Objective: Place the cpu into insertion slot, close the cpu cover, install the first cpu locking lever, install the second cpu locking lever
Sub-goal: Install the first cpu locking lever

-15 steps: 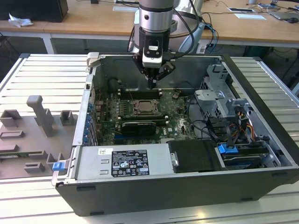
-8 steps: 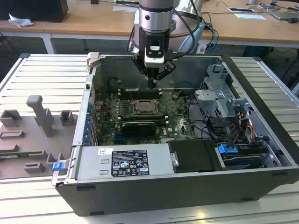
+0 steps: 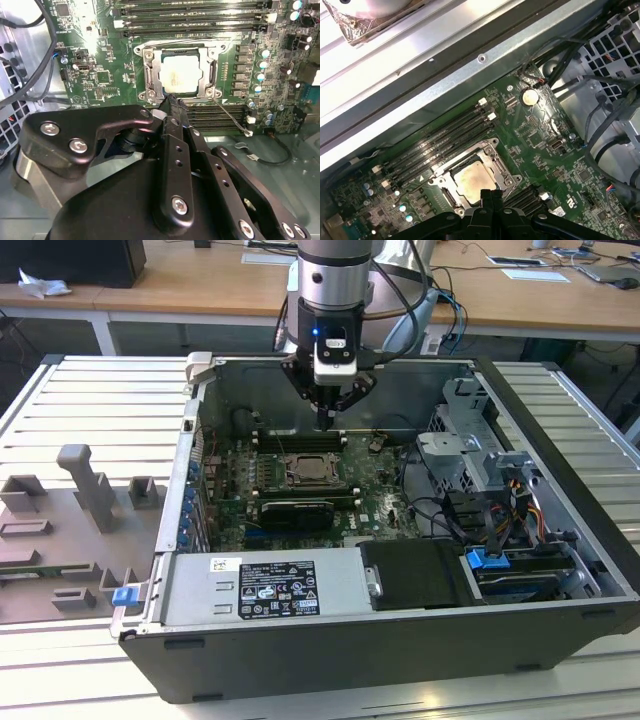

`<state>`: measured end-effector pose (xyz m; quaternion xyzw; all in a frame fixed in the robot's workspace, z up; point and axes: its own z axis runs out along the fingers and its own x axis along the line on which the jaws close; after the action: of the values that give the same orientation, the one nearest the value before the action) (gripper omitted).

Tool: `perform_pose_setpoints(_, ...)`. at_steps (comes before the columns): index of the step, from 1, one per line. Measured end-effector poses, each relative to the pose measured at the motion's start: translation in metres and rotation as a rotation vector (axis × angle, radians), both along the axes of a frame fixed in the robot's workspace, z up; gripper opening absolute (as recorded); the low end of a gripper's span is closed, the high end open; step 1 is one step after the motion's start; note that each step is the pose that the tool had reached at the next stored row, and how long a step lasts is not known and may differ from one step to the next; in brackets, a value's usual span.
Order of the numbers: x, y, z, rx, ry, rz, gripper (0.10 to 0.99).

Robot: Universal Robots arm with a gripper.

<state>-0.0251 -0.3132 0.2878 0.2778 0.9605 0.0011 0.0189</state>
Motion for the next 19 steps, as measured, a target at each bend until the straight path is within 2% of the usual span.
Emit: perform_pose_setpoints(19, 0.0, 0.0, 0.0, 0.0, 0.0, 0.136, 0.106)
